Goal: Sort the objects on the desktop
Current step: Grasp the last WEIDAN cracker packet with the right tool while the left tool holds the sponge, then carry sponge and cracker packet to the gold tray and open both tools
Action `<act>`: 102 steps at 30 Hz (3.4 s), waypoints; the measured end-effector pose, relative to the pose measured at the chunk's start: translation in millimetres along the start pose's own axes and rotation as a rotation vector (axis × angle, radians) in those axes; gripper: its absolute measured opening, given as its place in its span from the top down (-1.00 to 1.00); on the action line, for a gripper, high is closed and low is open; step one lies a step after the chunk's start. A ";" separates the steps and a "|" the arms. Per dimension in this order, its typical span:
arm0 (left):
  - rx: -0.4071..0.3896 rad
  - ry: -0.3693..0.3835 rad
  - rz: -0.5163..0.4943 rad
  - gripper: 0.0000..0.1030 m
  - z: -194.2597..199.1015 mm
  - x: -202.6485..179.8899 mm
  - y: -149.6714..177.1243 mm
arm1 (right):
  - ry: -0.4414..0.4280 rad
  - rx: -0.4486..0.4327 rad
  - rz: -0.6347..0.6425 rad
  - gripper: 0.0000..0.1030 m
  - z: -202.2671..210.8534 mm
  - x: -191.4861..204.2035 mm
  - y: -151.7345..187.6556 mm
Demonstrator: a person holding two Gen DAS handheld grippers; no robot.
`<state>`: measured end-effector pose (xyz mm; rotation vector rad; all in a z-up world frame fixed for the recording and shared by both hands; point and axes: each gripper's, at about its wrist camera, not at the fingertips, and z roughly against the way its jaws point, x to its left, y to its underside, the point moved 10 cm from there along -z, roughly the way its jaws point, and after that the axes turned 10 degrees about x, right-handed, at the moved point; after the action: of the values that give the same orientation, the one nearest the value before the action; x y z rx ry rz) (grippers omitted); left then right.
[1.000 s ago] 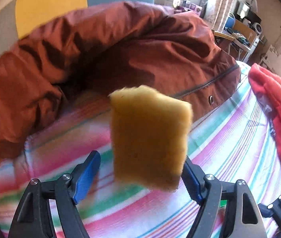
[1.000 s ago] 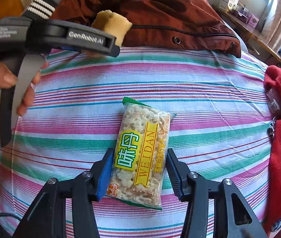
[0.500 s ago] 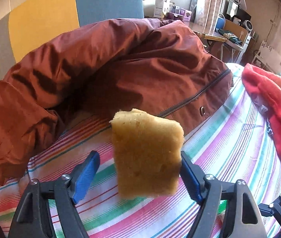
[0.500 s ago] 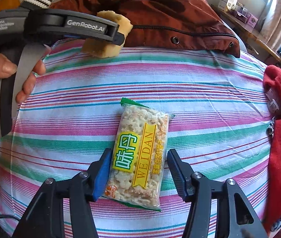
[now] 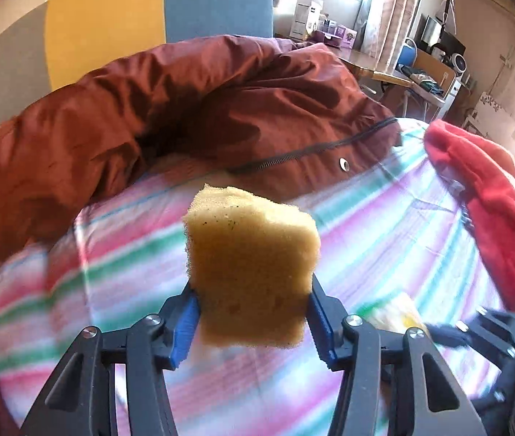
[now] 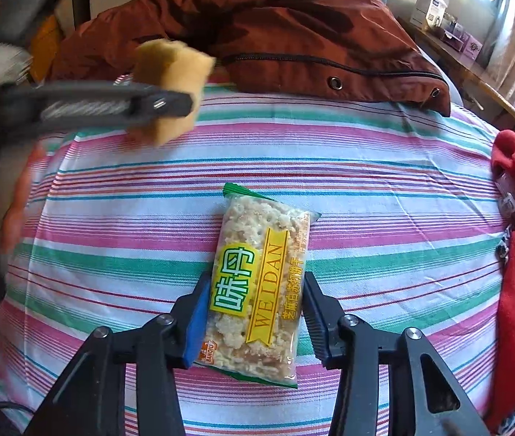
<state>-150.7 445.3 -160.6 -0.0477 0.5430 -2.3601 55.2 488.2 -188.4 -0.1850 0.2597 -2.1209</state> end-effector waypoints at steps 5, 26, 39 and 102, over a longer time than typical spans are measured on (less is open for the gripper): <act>0.075 0.076 0.089 -0.05 24.5 -2.0 44.2 | -0.034 -0.009 0.055 0.08 1.4 14.2 0.4; 0.308 0.100 0.207 -0.06 70.0 9.4 190.7 | -0.135 -0.003 0.258 0.08 7.6 93.2 31.6; 0.165 0.008 0.159 -0.13 50.9 0.0 189.1 | -0.124 -0.010 0.256 0.03 2.0 109.9 35.0; -0.200 -0.144 0.229 -0.06 178.4 57.0 205.8 | -0.211 -0.035 0.122 0.08 61.1 184.0 90.9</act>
<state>-30.7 205.6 -86.0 -0.2325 0.6750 -2.0563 45.7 278.3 -147.2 -0.4005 0.1783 -1.9593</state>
